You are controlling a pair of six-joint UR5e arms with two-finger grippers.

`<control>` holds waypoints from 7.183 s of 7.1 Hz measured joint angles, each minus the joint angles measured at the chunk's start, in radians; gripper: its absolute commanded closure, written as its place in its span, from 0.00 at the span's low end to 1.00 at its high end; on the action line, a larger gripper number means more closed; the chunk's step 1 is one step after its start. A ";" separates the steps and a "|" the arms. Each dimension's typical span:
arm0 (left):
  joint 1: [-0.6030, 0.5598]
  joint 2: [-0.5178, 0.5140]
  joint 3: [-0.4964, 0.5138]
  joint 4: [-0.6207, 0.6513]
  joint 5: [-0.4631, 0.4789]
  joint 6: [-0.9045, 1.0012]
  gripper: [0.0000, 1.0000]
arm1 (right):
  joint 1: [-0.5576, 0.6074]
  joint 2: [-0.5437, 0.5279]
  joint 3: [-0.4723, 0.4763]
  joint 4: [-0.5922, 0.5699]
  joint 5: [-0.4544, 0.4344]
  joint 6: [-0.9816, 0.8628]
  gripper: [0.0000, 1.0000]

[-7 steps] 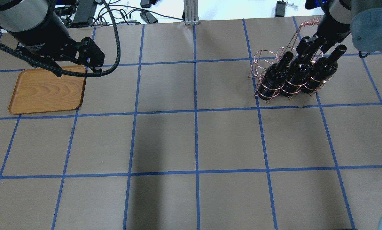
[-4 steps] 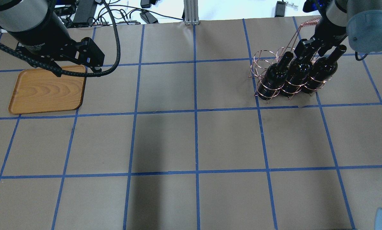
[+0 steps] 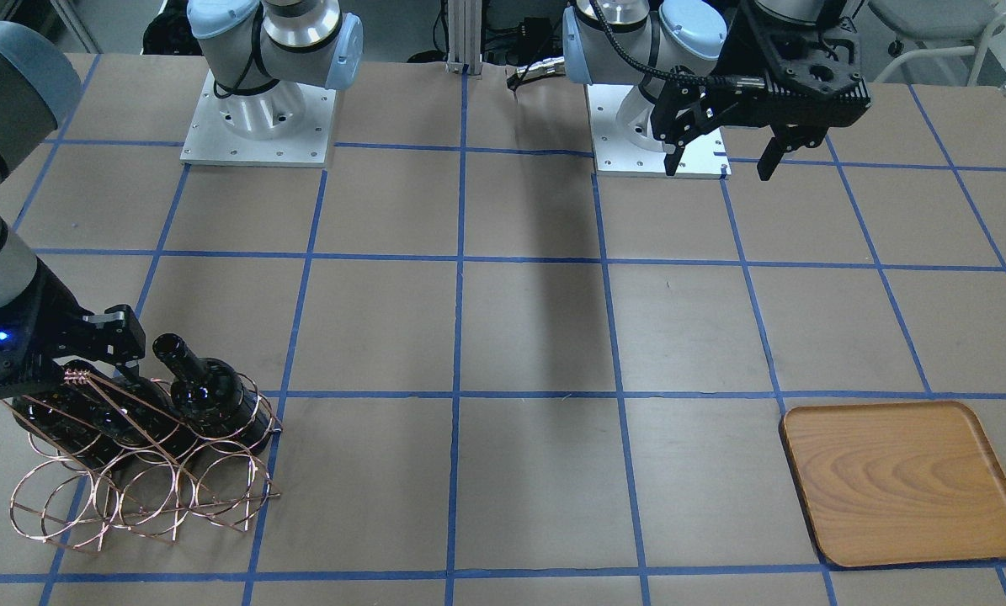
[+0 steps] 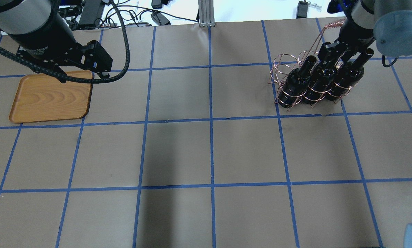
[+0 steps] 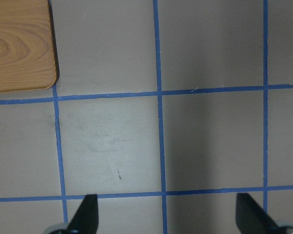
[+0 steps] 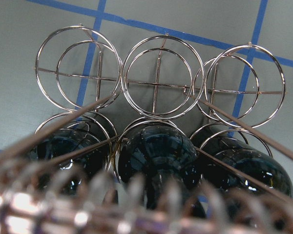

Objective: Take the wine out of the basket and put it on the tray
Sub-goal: 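Lower the right gripper onto the middle bottle's neck in the rack, then close the right gripper on the middle dark bottle's neck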

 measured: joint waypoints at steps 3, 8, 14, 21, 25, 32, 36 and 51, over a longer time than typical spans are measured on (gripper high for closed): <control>0.000 0.000 0.000 0.000 0.000 -0.001 0.00 | 0.003 0.006 0.000 0.009 0.002 0.004 0.38; 0.000 0.000 -0.001 0.000 0.000 0.001 0.00 | 0.005 0.001 -0.006 0.027 -0.012 0.003 0.44; 0.000 0.000 -0.001 0.000 0.000 0.001 0.00 | 0.005 0.008 -0.012 0.017 -0.001 0.005 0.68; 0.000 0.000 -0.001 0.000 0.000 0.000 0.00 | 0.005 0.019 -0.013 -0.027 0.000 -0.009 0.45; 0.000 0.002 -0.001 0.000 0.000 0.000 0.00 | 0.005 0.025 -0.012 -0.043 -0.003 -0.008 0.54; 0.000 0.002 -0.001 0.000 0.000 0.000 0.00 | 0.005 0.016 -0.014 0.020 -0.004 -0.006 1.00; 0.000 0.001 -0.001 0.000 0.000 0.000 0.00 | 0.005 0.026 -0.100 0.146 -0.013 -0.012 1.00; 0.000 0.017 -0.030 0.001 -0.003 0.001 0.00 | 0.005 0.078 -0.135 0.244 -0.018 -0.020 0.39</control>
